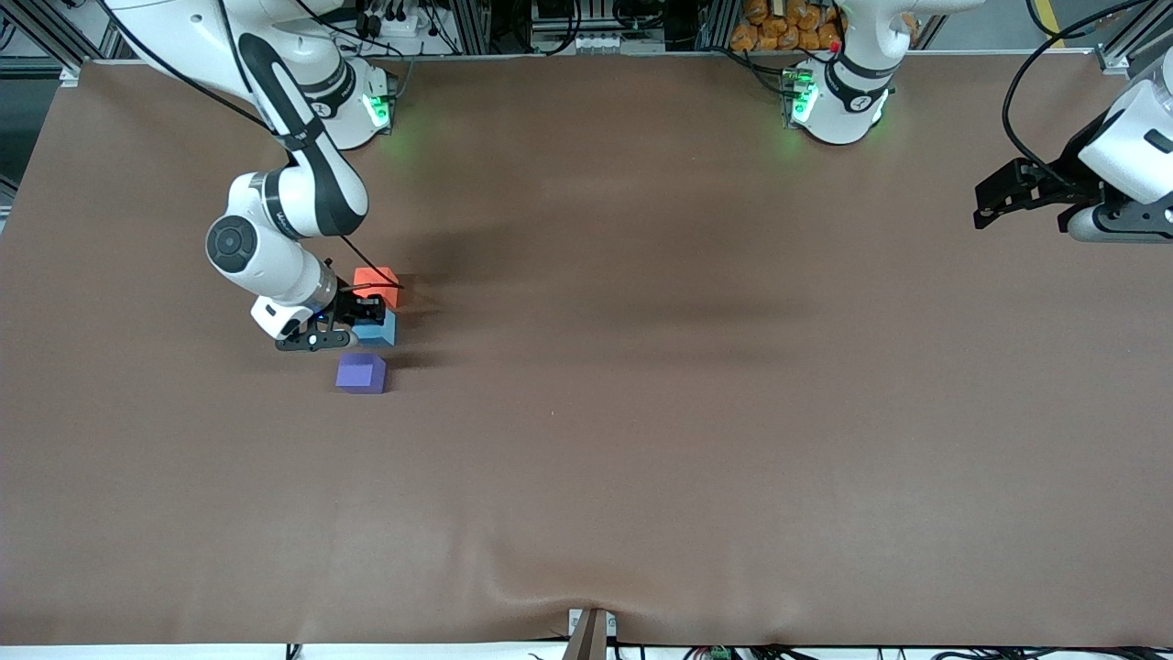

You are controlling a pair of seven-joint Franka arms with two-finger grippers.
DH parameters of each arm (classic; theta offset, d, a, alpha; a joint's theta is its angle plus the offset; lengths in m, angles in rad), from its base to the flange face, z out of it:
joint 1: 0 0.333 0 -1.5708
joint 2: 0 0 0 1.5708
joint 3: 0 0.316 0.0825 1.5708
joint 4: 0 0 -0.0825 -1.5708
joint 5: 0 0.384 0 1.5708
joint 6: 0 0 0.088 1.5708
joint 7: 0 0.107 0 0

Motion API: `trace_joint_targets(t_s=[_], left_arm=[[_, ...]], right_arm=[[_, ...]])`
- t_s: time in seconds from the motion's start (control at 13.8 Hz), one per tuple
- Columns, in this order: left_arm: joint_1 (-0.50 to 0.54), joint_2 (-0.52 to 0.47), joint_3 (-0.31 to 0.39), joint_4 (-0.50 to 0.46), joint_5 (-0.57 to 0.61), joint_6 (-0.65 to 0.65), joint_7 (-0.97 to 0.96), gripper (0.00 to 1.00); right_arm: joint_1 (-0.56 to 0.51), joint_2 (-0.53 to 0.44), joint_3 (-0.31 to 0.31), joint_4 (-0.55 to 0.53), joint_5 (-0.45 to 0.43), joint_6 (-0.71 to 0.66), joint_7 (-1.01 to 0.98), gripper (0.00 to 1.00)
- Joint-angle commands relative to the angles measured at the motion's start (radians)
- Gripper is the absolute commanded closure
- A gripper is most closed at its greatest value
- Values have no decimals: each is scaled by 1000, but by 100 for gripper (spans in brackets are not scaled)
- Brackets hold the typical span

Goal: Place blue block between orange and purple blocks
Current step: 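Open the right gripper and lift it away from the blocks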

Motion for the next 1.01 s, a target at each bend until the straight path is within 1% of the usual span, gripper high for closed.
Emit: trace_joint_targets(t_s=[0.0, 0.07, 0.14, 0.22, 0.43, 0.51, 0.58, 0.65, 0.72, 0.8, 0.87, 0.94], left_arm=[[7, 4, -5, 11, 13, 5, 8, 0], [7, 6, -5, 9, 13, 5, 8, 0], [7, 6, -5, 11, 13, 5, 8, 0], [7, 6, -5, 11, 13, 5, 8, 0], [7, 6, -5, 11, 13, 5, 8, 0], [7, 6, -5, 11, 13, 5, 8, 0], [7, 6, -5, 11, 12, 5, 8, 0], [7, 6, -3, 11, 13, 5, 8, 0], [7, 6, -5, 11, 12, 5, 8, 0], [7, 6, -5, 11, 12, 5, 8, 0], [7, 6, -5, 11, 12, 5, 8, 0], [7, 4, -3, 11, 12, 5, 8, 0]], right_arm=[[-8, 5, 3, -15, 44, 42, -35, 0], [-8, 2, 2, 5, 44, 16, -37, 0], [-13, -6, -1, 46, 44, -47, -38, 0], [-36, -7, -1, 112, 44, -152, -38, 0], [-91, 2, -1, 394, 40, -531, -38, 0], [-117, 5, -1, 474, 37, -616, -38, 0], [-136, 5, -1, 538, 30, -659, -44, 0], [-156, 5, -1, 595, 7, -681, -52, 0], [-174, 7, 5, 656, -75, -699, -91, 0], [-179, 7, 11, 731, -155, -769, -160, 0], [-185, 8, 17, 823, -171, -852, -200, 0], [-202, 8, 23, 888, -170, -915, -204, 0]])
